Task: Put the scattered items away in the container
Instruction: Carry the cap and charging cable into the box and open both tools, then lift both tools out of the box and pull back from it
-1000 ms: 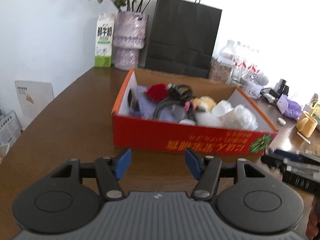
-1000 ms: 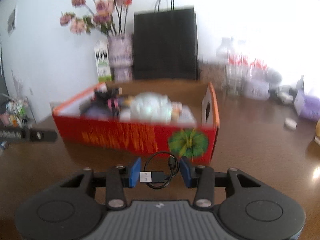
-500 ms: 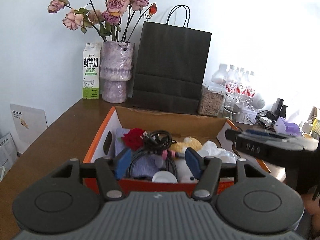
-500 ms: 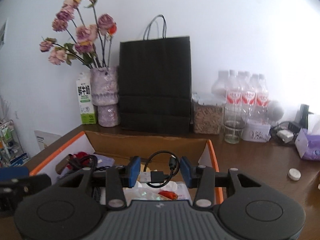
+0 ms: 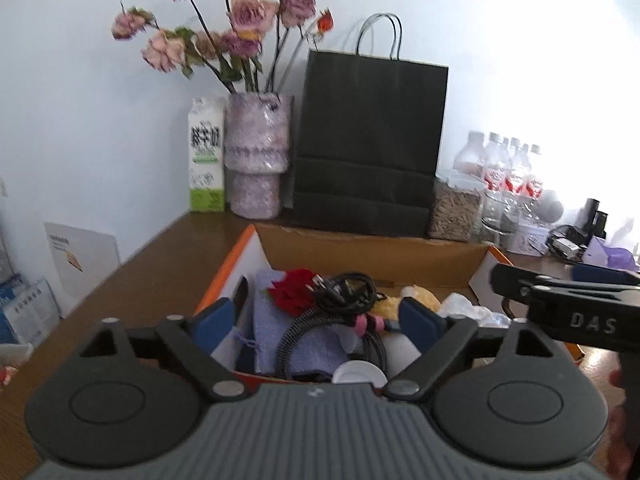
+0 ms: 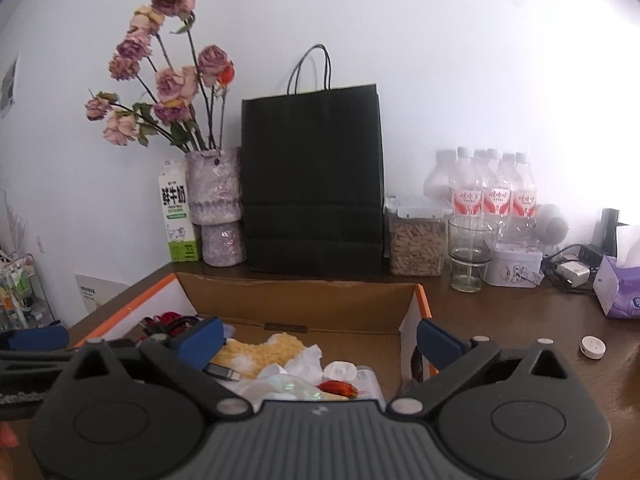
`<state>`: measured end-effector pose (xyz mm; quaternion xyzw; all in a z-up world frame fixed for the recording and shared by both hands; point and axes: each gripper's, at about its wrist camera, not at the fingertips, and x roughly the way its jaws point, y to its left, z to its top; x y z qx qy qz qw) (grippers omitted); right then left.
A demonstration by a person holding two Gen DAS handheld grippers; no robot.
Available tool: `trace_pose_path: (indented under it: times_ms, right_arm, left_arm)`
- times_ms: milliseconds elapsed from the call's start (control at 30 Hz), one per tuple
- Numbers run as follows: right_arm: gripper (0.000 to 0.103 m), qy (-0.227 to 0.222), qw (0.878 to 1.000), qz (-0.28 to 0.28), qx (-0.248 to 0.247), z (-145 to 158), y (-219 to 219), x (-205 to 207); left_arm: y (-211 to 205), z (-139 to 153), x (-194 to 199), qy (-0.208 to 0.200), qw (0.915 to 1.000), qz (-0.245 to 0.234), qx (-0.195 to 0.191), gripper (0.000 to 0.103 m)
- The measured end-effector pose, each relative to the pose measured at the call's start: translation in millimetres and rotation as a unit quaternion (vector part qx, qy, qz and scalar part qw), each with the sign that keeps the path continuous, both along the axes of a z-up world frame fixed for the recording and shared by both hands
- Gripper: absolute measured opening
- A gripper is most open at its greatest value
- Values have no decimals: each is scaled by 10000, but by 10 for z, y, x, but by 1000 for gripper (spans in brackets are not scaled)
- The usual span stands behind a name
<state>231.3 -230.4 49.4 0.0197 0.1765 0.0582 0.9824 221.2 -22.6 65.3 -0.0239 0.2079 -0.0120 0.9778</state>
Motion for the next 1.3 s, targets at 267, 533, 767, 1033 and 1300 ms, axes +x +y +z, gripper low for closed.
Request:
trace_pose_path:
  times_ms: [267, 533, 767, 1033, 1300]
  right_arm:
    - [103, -223, 9995, 166, 161, 288, -40, -496]
    - [103, -123, 9996, 123, 228, 222, -62, -1107]
    - [103, 171, 9998, 140, 14, 83, 41, -1510]
    - [103, 626, 9980, 60, 68, -83, 118, -1784]
    - [103, 867, 9962, 17, -4, -178, 146, -1932]
  left_arm:
    - [83, 255, -384, -461, 9989, 12, -61, 103]
    - [108, 304, -937, -614, 9980, -118, 13, 103]
    - [81, 137, -1286, -304, 9992, -257, 93, 103]
    - [107, -44, -1551, 94, 9998, -56, 187, 103]
    - [94, -155, -1706, 347, 9989, 8, 303, 103]
